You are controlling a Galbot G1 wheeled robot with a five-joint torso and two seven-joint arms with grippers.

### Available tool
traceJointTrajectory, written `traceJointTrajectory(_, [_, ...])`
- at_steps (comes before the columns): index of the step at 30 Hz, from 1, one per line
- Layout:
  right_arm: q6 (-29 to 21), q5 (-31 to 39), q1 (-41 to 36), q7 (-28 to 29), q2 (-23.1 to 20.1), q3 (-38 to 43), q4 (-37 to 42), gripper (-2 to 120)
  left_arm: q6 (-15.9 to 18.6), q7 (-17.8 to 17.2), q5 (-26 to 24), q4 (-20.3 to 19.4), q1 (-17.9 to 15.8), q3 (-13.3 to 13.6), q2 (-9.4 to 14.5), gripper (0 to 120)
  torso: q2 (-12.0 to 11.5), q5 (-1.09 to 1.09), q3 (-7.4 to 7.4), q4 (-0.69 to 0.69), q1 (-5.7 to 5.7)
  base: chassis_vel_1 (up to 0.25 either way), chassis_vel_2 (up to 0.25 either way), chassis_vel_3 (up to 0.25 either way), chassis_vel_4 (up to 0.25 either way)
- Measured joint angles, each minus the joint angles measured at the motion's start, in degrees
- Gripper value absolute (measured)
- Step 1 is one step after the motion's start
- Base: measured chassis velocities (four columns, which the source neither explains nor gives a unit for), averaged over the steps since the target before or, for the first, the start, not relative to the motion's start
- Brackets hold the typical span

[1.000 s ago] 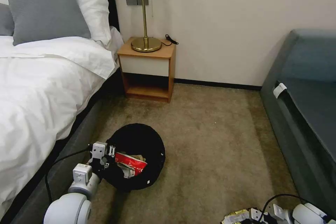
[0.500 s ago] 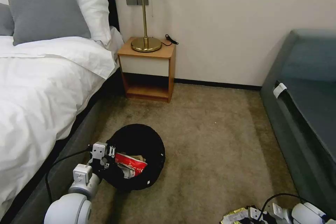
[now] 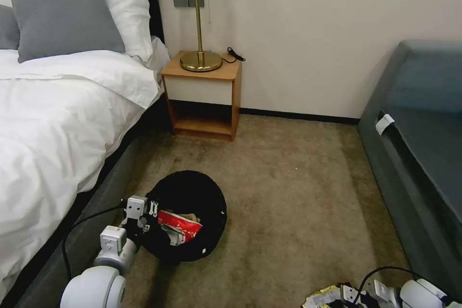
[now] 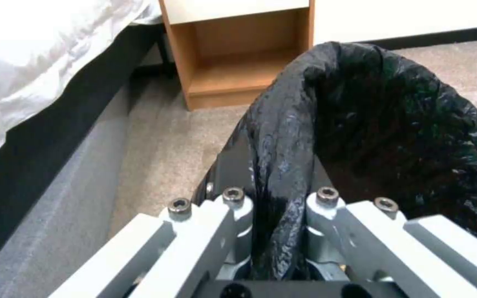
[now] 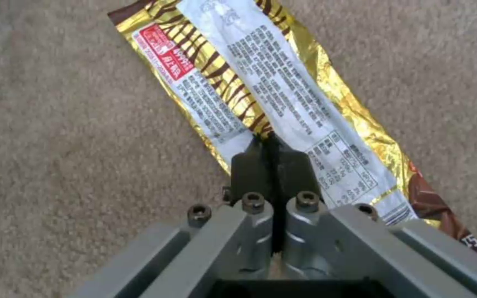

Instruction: Pick up the trash bin, then pick up the garbage on the floor and place it into the trash bin.

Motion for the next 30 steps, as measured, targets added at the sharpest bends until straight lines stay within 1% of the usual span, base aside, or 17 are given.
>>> traceJointTrajectory(11, [0.51, -0.33, 0.34, -0.15, 0.37, 0.08, -0.63, 0, 0.00, 0.01, -0.05, 0.41, -0.16, -0.06, 0.00, 7, 0.00, 0.00, 0.00, 0.00, 0.00, 0.000, 0.000, 0.000, 0.000])
traceJointTrajectory(30, [1.26, -1.28, -1.30, -0.43, 0.91, 2.99, 0.48, 0, -0.47, 0.07, -0.05, 0.70, -0.04, 0.06, 0.01, 7, 0.00, 0.00, 0.00, -0.01, 0.00, 0.000, 0.000, 0.000, 0.000])
